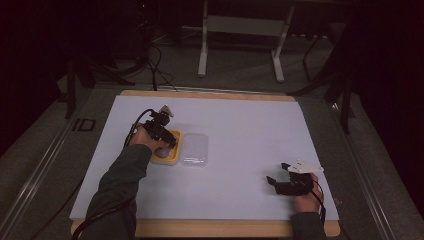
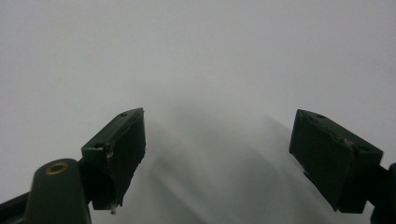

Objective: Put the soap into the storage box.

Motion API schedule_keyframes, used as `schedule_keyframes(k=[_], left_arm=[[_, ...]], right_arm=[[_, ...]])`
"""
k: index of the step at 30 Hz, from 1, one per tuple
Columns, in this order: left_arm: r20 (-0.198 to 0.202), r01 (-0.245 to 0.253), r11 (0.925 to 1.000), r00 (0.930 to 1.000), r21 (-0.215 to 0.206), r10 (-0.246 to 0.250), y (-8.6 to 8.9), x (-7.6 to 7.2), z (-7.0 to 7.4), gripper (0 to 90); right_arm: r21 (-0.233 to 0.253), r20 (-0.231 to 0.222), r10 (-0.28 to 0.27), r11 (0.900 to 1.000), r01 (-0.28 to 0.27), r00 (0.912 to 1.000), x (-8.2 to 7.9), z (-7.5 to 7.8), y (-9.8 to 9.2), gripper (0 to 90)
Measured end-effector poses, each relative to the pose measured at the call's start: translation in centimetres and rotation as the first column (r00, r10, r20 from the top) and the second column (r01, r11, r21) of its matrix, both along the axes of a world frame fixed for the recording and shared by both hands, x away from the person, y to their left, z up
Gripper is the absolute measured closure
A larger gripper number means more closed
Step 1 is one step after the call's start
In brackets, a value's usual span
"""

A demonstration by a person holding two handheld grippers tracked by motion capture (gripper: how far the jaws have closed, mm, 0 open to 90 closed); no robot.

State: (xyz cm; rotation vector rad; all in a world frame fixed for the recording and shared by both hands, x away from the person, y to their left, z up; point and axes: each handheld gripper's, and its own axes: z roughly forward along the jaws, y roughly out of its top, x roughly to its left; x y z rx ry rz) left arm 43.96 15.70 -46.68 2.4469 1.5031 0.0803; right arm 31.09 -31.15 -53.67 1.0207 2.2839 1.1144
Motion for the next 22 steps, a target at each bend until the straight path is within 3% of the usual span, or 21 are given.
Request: schedule_keyframes(k=[3,7,11,14,19,22], left_arm=[[0.045,0.019,0.9998,0.9988,0.004,-0.019,0.0,-0.5,0.8,29.9],[0.091,0.057,0.9981,0.9943,-0.022,-0.055,0.1,-1.0,2.1,31.0],[0.139,0.11,0.9935,0.9847,-0.029,-0.105,0.0,-1.6,3.3,31.0],[0.187,0.154,0.9874,0.9717,-0.037,-0.144,-0.1,-2.1,4.0,31.7],[0.23,0.21,0.9776,0.9524,-0.018,-0.2,-0.6,-2.9,4.8,31.6],[0.266,0.248,0.9684,0.9353,-0.024,-0.233,-1.1,-3.6,4.9,31.6]], right_arm=[[0.0,-0.001,0.0,1.0,0.0,1.0,0.0,0.0,0.0,18.2],[0.0,0.0,-0.001,1.0,0.001,1.0,0.0,0.0,0.0,18.2],[-0.001,0.0,-0.001,1.0,0.001,1.0,0.0,0.0,0.0,18.1],[0.0,0.0,-0.001,1.0,0.001,1.0,0.0,0.0,0.0,18.1],[0.002,0.002,-0.003,1.0,0.003,1.0,0.0,0.0,0.0,18.1],[0.003,0.001,-0.003,1.0,0.003,1.0,0.0,0.0,0.0,18.1]])
